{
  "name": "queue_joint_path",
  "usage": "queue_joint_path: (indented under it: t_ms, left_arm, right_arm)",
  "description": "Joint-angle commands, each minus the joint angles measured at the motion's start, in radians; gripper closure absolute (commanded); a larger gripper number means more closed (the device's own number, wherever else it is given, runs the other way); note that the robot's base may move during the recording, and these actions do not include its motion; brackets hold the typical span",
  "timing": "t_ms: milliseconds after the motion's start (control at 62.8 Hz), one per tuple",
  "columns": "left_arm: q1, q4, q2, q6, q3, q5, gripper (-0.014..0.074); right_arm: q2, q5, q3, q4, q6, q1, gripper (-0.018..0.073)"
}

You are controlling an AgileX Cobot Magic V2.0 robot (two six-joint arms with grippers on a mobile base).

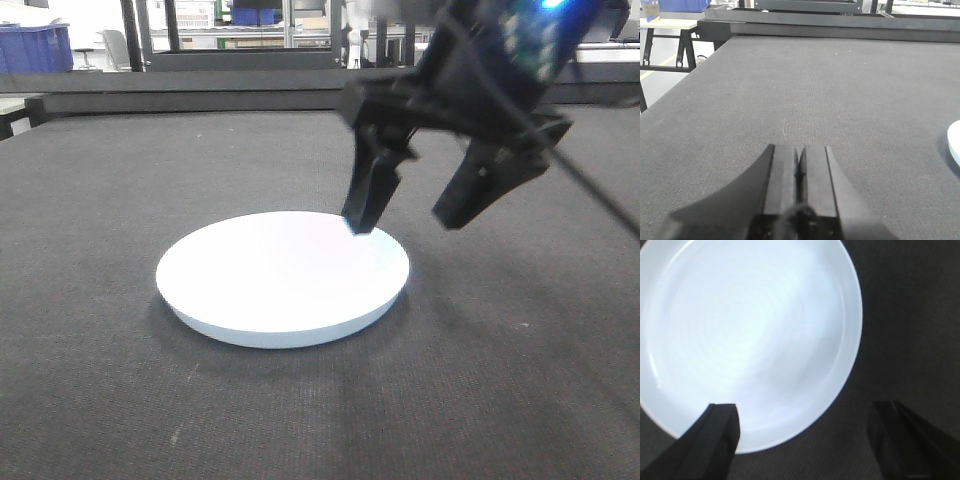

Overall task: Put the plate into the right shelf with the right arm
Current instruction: 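Lower the right gripper to the white plate's rim and close on it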

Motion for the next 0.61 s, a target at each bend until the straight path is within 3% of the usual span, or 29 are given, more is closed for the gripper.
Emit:
queue_joint_path:
  t_ms: [0,590]
  left_arm:
    - [0.001,-0.006,-0.007,-0.003,0.01,-0.084,0.0643]
    - [0.001,-0.006,-0.007,-0.003,0.01,-0.084,0.0643]
  right_arm:
    - [-0.002,-0.048,-0.052,0.014,-0.01,-0.001,-0.007]
    - [0.098,-0.103,-0.054,0.014,-0.01,-0.002,0.0057]
